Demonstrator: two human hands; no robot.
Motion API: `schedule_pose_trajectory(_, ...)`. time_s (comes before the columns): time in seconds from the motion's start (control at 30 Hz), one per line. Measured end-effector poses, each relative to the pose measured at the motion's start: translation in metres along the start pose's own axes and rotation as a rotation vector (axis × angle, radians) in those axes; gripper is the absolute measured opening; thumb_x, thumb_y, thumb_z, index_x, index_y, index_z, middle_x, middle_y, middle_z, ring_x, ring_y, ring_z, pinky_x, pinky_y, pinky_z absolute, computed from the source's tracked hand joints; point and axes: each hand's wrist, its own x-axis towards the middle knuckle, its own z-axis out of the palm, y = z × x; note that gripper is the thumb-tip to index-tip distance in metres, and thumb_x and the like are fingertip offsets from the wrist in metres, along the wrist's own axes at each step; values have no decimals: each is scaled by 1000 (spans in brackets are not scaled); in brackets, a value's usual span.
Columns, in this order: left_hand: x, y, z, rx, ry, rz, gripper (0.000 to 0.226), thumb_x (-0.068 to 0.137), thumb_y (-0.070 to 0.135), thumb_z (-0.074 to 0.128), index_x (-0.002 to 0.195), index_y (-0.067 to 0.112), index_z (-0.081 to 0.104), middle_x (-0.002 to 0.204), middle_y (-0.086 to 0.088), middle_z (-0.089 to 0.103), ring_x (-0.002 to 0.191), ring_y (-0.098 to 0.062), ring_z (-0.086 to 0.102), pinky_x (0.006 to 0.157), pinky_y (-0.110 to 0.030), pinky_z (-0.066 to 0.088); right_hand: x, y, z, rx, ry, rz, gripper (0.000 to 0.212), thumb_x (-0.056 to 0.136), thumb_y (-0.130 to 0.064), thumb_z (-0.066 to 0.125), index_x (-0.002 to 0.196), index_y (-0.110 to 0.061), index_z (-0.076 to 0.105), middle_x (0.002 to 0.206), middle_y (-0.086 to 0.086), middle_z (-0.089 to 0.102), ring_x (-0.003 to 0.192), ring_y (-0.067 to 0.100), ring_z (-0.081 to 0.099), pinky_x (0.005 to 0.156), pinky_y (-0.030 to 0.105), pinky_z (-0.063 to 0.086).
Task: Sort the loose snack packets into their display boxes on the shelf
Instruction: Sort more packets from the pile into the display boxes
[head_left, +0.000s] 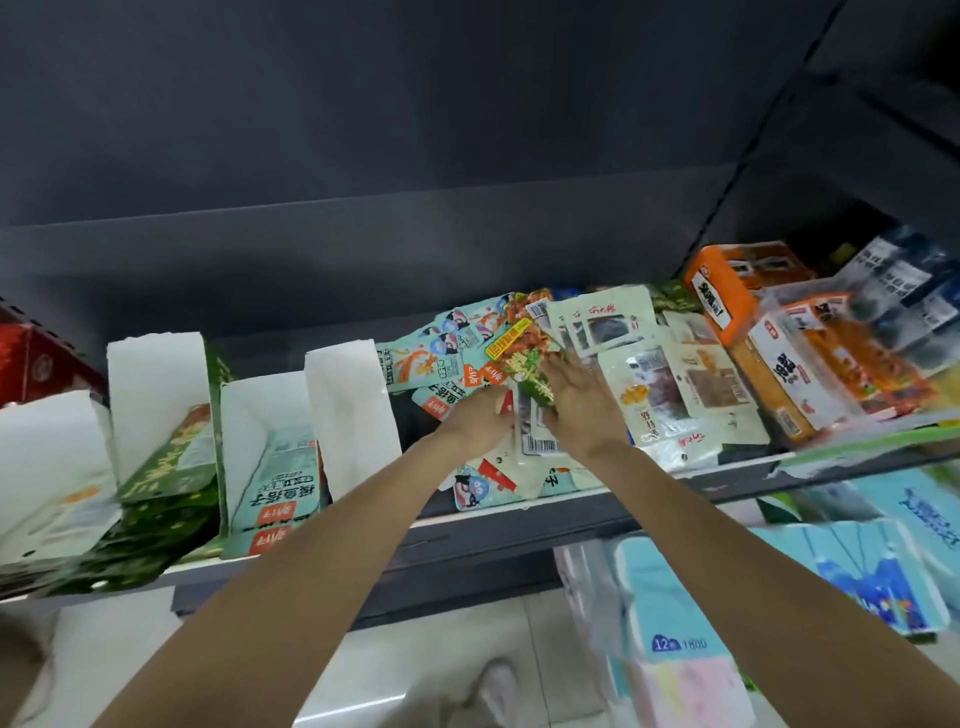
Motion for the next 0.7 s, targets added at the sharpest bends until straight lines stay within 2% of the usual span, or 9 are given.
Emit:
schedule_pose_trajectory(0.1,14,2,-2,-233,158,-63,41,98,26,43,135,7,46,131,-12,55,119,-27,53,93,-28,42,-1,-4,1,170,37,-49,66,87,-11,60,146,-13,29,150,9,30,140,26,25,114,37,30)
schedule_pose_trajectory(0.2,24,10,-2,-472,266,-190,27,92,21,52,111,1,58,107,-16,65,97,-29,62,75,-28,46,-4,-7,-8,170,90,-83,61,84,-5,59,141,-7,37,138,14,45,129,29,40,103,36,40)
schedule_pose_trajectory(0.27,29,17,-4,-637,325,-255,26,90,21,57,107,1,59,105,-14,66,95,-28,63,77,-30,48,-6,-7,-10,192,106,-111,55,84,-1,56,137,-6,42,132,14,51,124,28,46,100,32,41)
schedule_pose_trajectory(0.37,32,25,-10,-721,421,-332,24,90,21,62,101,0,59,102,-6,63,90,-22,59,80,-29,48,-10,-5,-10,315,92,-139,53,81,6,54,133,-5,50,130,15,53,120,28,50,100,30,40)
schedule_pose_trajectory(0.43,31,29,-16,-777,454,-359,15,89,18,63,85,5,58,92,-11,63,87,-25,61,84,-31,52,-14,-2,-11,384,108,-157,55,80,7,57,133,-6,50,131,14,51,120,28,51,103,29,41)
schedule_pose_trajectory(0.5,26,29,-22,-846,484,-325,24,88,14,65,70,11,51,85,-11,62,96,-31,65,90,-41,53,-20,-4,-14,436,121,-136,60,82,1,61,138,-10,44,135,13,45,126,26,44,107,34,38)
schedule_pose_trajectory(0.57,13,27,-31,-882,528,-260,21,89,13,64,70,14,56,91,-14,66,96,-31,65,88,-44,54,-26,-13,-20,537,170,-42,64,86,-9,62,143,-15,35,138,11,37,129,23,37,108,33,35)
schedule_pose_trajectory(0.6,4,26,-38,-914,555,-226,17,90,13,63,73,13,59,94,-14,67,93,-28,67,84,-41,56,-28,-19,-25,593,194,32,66,87,-15,62,145,-17,30,139,11,34,130,23,35,107,34,34)
schedule_pose_trajectory(0.7,-36,17,-62,-1055,646,-132,14,93,11,58,79,8,60,83,-4,62,72,-13,62,69,-20,55,-30,-42,-42,726,161,351,81,86,-35,65,149,-16,16,145,16,30,135,31,32,106,43,34)
